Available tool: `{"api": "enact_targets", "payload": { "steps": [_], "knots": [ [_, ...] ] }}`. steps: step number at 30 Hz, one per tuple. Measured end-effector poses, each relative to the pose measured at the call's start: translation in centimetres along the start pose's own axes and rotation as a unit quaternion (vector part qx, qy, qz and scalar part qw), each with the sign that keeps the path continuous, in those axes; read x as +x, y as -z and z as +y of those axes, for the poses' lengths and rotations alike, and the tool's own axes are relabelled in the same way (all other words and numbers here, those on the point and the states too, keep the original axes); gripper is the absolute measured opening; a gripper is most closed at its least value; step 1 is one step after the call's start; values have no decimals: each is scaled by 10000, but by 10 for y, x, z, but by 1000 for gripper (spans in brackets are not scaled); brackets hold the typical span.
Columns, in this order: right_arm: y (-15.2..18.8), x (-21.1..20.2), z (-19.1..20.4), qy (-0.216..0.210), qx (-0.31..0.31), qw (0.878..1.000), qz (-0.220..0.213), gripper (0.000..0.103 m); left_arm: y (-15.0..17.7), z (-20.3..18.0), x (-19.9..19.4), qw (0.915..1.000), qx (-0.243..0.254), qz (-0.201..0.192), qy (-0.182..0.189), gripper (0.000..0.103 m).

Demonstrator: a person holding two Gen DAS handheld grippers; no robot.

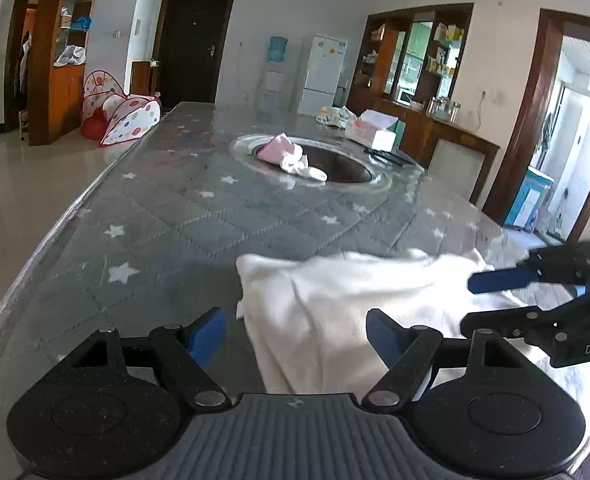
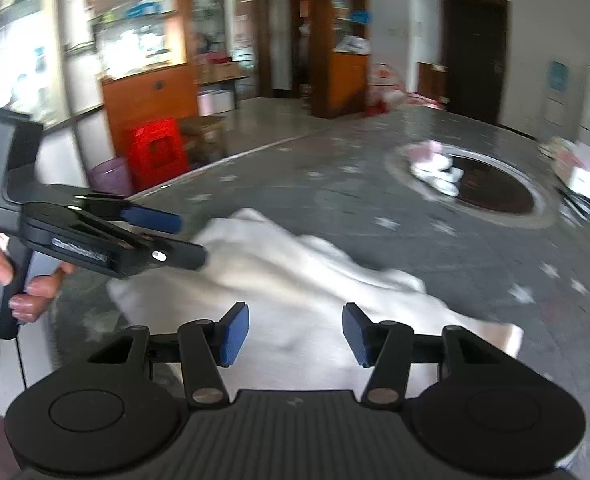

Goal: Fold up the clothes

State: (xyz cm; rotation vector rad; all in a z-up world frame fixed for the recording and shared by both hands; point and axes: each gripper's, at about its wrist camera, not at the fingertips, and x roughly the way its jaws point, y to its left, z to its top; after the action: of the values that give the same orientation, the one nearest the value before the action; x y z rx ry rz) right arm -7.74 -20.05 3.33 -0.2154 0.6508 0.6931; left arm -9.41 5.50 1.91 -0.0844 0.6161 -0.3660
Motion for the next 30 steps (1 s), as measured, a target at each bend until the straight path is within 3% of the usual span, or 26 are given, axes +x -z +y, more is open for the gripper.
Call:
{"api": "enact_targets", "payload": {
  "steps": [10,16,19,24,30],
  "knots": [
    [5,17,30,-181,-455,9984,292,53,8,6,8,9995,111,124,-268,77],
    [-8,13,48,-420,-703,9966,77,53,0,10,3,9995,-105,157,-266,78],
    [-4,26,61,-554,-874,9943,270,53,-2,14,2,9992,-239,198,-254,79],
    [1,22,77,-496,-1223,9909,274,54,-8,20,-5,9989,-392,121,-219,90],
    [-6,15,97,-756,-1463,9863,133,53,-19,25,-10,9973,-730,43,-85,97]
  ]
}}
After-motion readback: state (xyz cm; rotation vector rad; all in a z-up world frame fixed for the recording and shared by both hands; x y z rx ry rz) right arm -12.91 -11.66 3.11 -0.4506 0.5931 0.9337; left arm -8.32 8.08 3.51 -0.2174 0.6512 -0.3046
